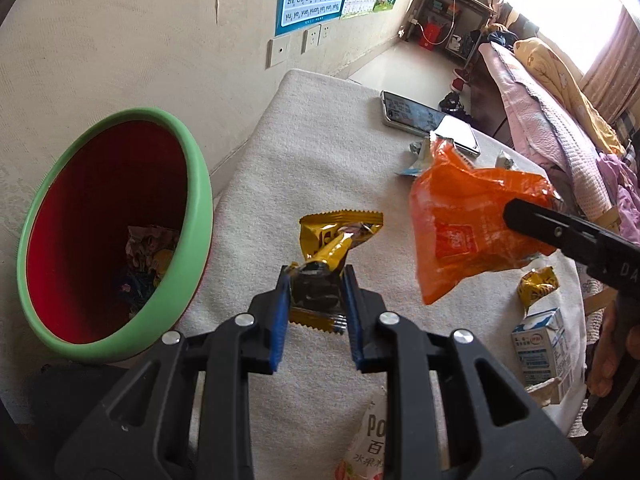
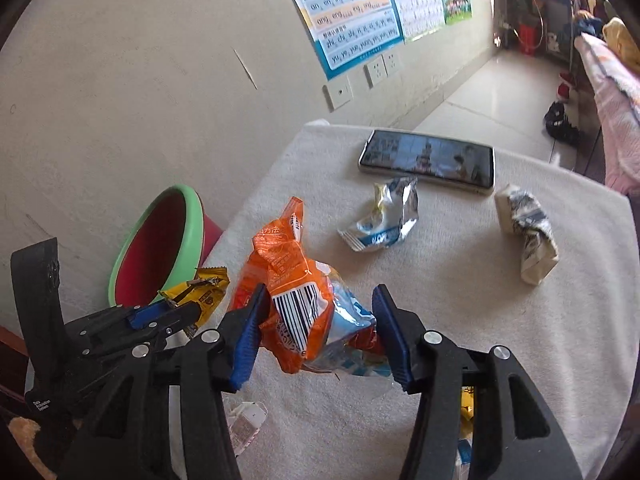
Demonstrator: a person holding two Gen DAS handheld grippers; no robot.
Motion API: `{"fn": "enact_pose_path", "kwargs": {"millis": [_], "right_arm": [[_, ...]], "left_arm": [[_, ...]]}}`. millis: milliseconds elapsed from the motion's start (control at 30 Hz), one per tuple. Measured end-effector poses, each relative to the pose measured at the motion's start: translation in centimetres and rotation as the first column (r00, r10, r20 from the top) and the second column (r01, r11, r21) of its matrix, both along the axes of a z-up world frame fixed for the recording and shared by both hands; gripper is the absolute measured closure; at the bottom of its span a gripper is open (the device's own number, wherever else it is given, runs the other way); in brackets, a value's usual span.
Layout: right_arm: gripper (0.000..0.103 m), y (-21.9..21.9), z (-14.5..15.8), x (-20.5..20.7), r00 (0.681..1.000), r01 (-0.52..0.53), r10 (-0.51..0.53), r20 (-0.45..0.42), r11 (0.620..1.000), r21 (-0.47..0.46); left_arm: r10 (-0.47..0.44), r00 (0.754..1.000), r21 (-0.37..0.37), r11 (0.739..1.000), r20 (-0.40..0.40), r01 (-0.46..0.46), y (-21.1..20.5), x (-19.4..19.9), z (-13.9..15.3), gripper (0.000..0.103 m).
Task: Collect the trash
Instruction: 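Grasp the gold wrapper with the left gripper while the right grasps the orange bag, then carry the gold wrapper and orange bag over the red bin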
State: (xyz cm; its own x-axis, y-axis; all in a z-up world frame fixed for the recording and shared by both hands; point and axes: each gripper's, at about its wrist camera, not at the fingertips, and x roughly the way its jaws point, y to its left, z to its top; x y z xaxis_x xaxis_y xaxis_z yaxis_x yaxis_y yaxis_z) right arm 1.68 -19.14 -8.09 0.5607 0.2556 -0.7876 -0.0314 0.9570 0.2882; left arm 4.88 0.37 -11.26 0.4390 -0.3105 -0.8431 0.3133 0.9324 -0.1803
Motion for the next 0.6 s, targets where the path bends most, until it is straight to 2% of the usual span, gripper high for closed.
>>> {"fn": "enact_pose_path", "kwargs": {"millis": [267, 600], "right_arm": [[0.051, 2.5, 3.0, -1.2, 0.994, -0.018, 0.026, 0.11, 0.997, -0.078], [0.05, 6.5, 5.0, -2.5, 0.982, -0.085, 0.104, 0.16, 0.989, -0.121]], "left_arm": [[0.042, 0.996, -0.008, 0.999, 0.079, -0.042, 2.0, -0.6, 2.8, 0.079], [0.09, 0.981, 0.015, 0.995, 0.173, -0.094, 4.9, -1.2, 5.5, 0.079]]}}
